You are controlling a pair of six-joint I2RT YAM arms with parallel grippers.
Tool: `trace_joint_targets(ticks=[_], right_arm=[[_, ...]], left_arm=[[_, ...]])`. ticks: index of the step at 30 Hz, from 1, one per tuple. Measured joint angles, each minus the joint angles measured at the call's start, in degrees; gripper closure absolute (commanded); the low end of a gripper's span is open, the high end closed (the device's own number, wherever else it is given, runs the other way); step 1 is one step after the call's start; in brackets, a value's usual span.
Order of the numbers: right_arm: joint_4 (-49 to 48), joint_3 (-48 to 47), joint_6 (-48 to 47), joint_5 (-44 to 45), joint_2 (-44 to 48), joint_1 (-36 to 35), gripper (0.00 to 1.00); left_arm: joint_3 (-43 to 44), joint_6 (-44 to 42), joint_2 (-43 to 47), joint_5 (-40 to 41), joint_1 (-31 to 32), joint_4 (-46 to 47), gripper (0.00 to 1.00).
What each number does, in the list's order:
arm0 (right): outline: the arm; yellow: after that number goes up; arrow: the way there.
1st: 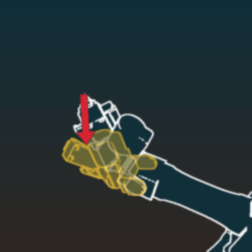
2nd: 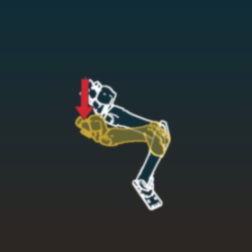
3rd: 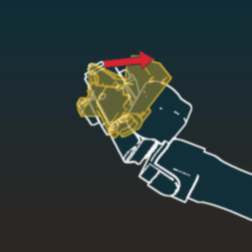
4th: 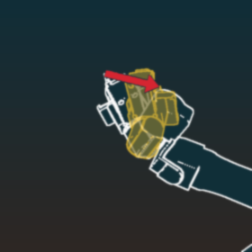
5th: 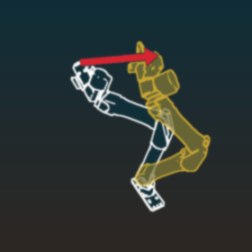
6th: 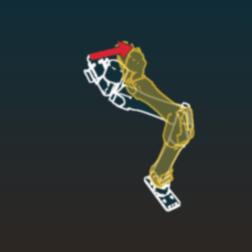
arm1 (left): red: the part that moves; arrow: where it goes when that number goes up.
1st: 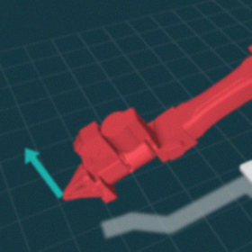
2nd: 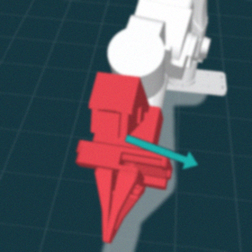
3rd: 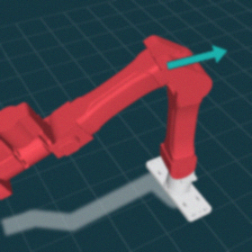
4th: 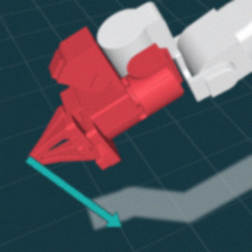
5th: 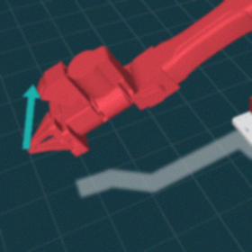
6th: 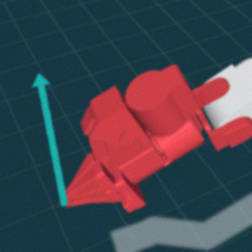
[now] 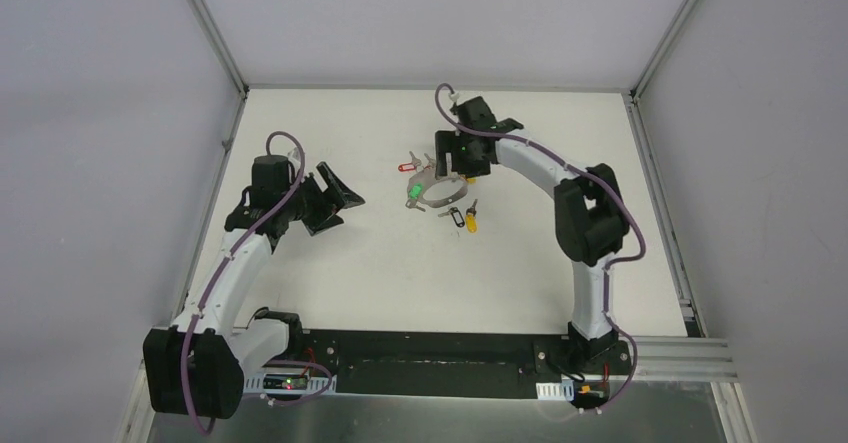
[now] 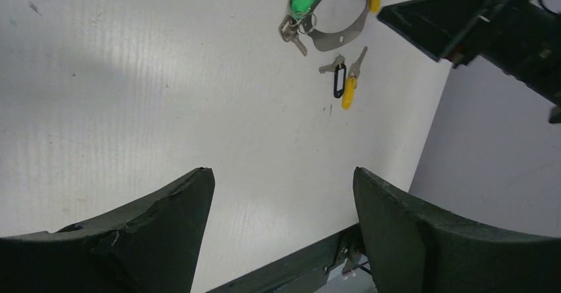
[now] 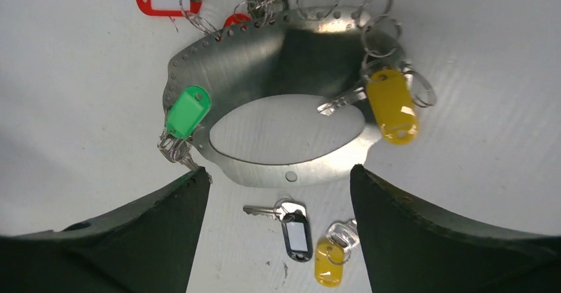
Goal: Put the keys on the keyring
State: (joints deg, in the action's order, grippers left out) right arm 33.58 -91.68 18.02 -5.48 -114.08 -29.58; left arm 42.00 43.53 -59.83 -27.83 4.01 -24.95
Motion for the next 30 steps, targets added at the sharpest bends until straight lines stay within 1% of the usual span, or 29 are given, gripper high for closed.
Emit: trace_joint_targets(ticks=[3,6,14,20,22,24,27,30], right_arm=[[2.0,-3.4,-0.4,-0.5,-5.6,-2.2,0.21],[4.1,-4.2,-0.6,-1.7,-9.0,-3.7,0.2],[4.5,-6.6,-1.0,-7.7,-10.7,-6.6,0.18],[5.0,-10.0,-1.3,-12.7,-13.2,-8.4,0.18],[5.4,-12.0,-1.4,-15.3,-14.7,-9.0,0.18],[5.1,-12.1,-1.0,-18.3,-15.3,-9.6,0.18],[3.3,-9.8,0.7,-25.0,-15.2,-10.6,0.18],[-0.3,-5.6,3.6,-32.5,-14.4,-12.0,0.17]], left_arm=[[-0.8,1.6,2.6,-1.3,0.0,0.1,0.21],[-1.5,2.7,5.0,-2.8,0.0,0.5,0.21],[-5.5,4.6,11.8,-5.8,0.0,0.8,0.21],[-6.0,5.2,12.9,-7.2,0.0,0.7,0.21],[-6.0,5.2,12.9,-7.3,0.0,0.7,0.21],[-6.0,5.2,12.9,-7.4,0.0,0.7,0.21],[-5.4,5.1,12.9,-7.5,0.0,-0.3,0.21],[-3.0,5.0,12.9,-7.5,0.0,-1.6,0.21]])
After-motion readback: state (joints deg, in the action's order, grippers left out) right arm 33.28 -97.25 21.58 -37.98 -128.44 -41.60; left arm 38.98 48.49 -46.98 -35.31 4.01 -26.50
